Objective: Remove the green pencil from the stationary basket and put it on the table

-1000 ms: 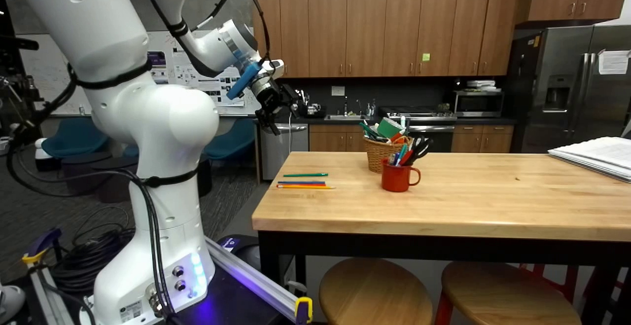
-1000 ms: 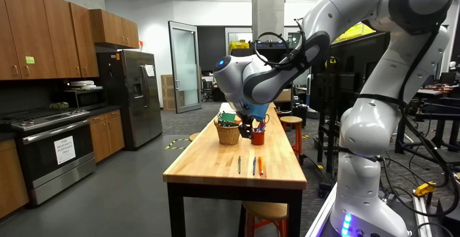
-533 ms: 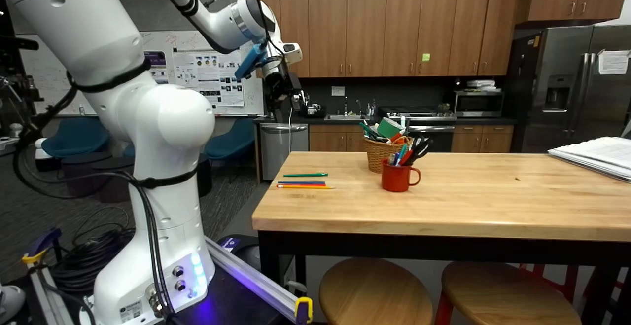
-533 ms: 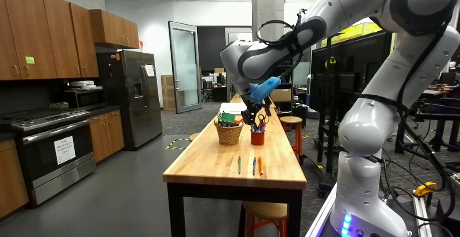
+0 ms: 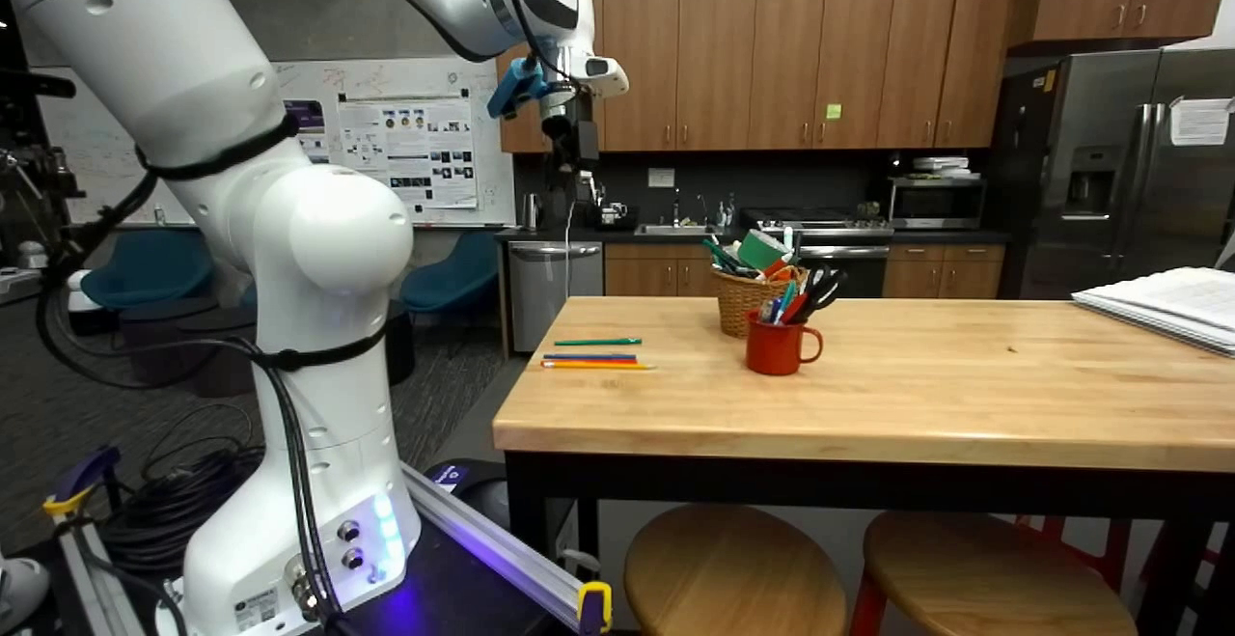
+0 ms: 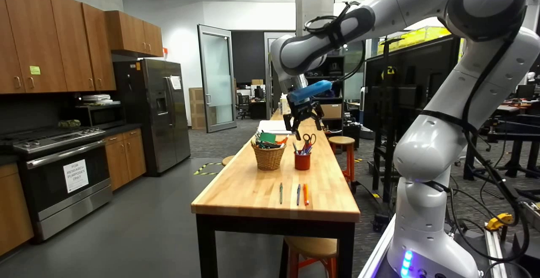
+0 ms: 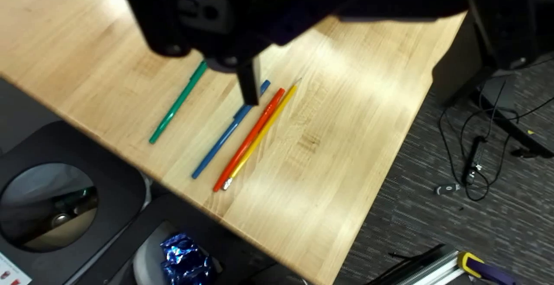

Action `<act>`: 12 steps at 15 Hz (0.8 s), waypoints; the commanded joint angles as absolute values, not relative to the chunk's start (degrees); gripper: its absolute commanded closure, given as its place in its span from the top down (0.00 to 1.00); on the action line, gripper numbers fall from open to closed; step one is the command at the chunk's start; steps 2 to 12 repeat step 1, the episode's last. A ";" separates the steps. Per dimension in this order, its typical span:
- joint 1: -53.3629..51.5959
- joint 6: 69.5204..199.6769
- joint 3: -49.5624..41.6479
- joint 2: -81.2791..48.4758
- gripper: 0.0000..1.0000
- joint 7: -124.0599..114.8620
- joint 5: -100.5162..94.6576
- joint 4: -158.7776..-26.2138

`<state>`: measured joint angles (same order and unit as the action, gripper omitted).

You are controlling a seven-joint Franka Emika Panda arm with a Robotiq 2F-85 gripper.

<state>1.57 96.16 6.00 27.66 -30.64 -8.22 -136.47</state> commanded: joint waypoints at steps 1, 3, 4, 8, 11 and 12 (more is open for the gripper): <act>2.16 96.13 6.62 27.59 1.00 -30.41 -8.02 -136.53; 2.16 96.13 6.62 27.59 1.00 -30.41 -8.02 -136.53; 2.16 96.13 6.62 27.59 1.00 -30.41 -8.02 -136.53; 2.16 96.13 6.62 27.59 1.00 -30.41 -8.02 -136.53; 2.16 96.13 6.62 27.59 1.00 -30.41 -8.02 -136.53; 2.16 96.13 6.62 27.59 1.00 -30.41 -8.02 -136.53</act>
